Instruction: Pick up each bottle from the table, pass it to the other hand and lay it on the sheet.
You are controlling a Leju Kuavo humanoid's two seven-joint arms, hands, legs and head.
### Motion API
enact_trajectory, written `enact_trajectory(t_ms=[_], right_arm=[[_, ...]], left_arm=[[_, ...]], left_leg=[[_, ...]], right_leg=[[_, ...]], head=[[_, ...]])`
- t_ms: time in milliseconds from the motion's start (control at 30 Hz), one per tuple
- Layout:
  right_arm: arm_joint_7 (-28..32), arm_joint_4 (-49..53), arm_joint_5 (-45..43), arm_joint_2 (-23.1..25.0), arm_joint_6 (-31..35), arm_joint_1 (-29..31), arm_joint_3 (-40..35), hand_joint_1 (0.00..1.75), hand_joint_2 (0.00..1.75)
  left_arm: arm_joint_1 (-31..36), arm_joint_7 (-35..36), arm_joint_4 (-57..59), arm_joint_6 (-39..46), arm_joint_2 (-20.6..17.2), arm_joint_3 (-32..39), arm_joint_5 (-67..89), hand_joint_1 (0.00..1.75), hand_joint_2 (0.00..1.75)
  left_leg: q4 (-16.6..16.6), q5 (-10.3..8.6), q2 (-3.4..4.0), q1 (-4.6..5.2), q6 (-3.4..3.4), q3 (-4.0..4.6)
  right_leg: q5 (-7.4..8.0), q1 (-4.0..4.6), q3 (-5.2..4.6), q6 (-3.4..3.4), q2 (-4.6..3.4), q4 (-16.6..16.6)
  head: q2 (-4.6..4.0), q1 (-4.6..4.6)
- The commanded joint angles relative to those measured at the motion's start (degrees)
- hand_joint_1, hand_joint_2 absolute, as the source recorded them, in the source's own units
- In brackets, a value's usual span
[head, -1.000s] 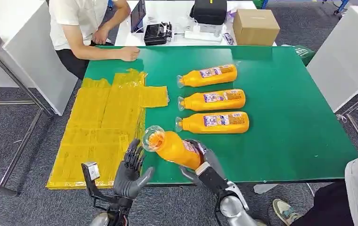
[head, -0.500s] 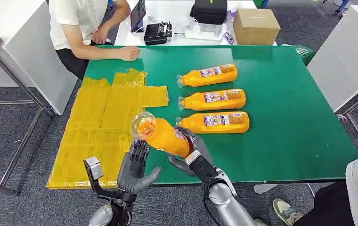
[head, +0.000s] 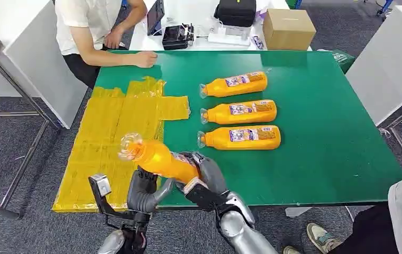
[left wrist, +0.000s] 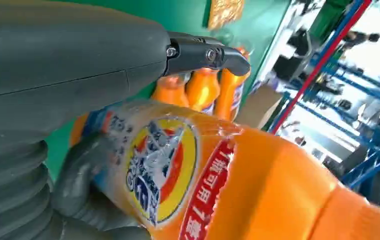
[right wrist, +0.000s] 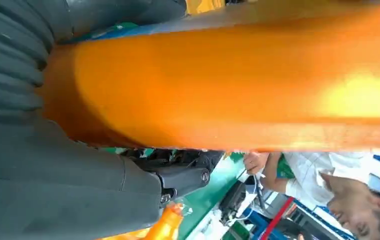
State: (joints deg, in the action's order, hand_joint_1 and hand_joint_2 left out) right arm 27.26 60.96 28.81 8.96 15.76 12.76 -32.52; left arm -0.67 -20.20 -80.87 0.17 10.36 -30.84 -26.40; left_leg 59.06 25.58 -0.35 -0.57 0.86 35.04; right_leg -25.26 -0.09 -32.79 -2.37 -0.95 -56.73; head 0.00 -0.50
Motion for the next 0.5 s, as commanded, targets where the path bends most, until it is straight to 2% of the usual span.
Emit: enact_trajectory(t_ms=[33,367,500], right_arm=[[-1.4,-7.0,-0.4,-0.1,-0.4,3.7,-5.3,1.73,1.75],[-1.3,-7.5,-0.4,-0.1,-0.3,4.0,-5.4,1.73,1.75],[-1.2,-8.7,2.3,0.0,2.6,5.1,-7.0,1.75,1.75]], left_arm=[[1.7,-0.1,-2.1,0.8,-1.2,-0.8,1.1,0.00,1.75],[1.4,-0.1,-2.3,0.9,-1.3,-1.0,1.2,0.00,1.75],[1.1,3.2,-2.1,0.3,-1.4,-1.5,-1.7,0.00,1.75]], left_leg=[[0.0,0.00,0.08,0.00,-0.02,-0.09],[-0.1,-0.02,0.06,0.05,-0.02,-0.15],[-0.1,-0.01,0.09,0.04,-0.02,-0.10]], right_leg=[[0.02,0.01,0.07,0.03,-0.01,0.0],[0.01,-0.03,0.12,0.03,0.05,0.0],[0.01,-0.03,0.07,0.03,0.00,0.0]], head=[[0.00,-0.02],[0.00,0.00],[0.00,0.00]])
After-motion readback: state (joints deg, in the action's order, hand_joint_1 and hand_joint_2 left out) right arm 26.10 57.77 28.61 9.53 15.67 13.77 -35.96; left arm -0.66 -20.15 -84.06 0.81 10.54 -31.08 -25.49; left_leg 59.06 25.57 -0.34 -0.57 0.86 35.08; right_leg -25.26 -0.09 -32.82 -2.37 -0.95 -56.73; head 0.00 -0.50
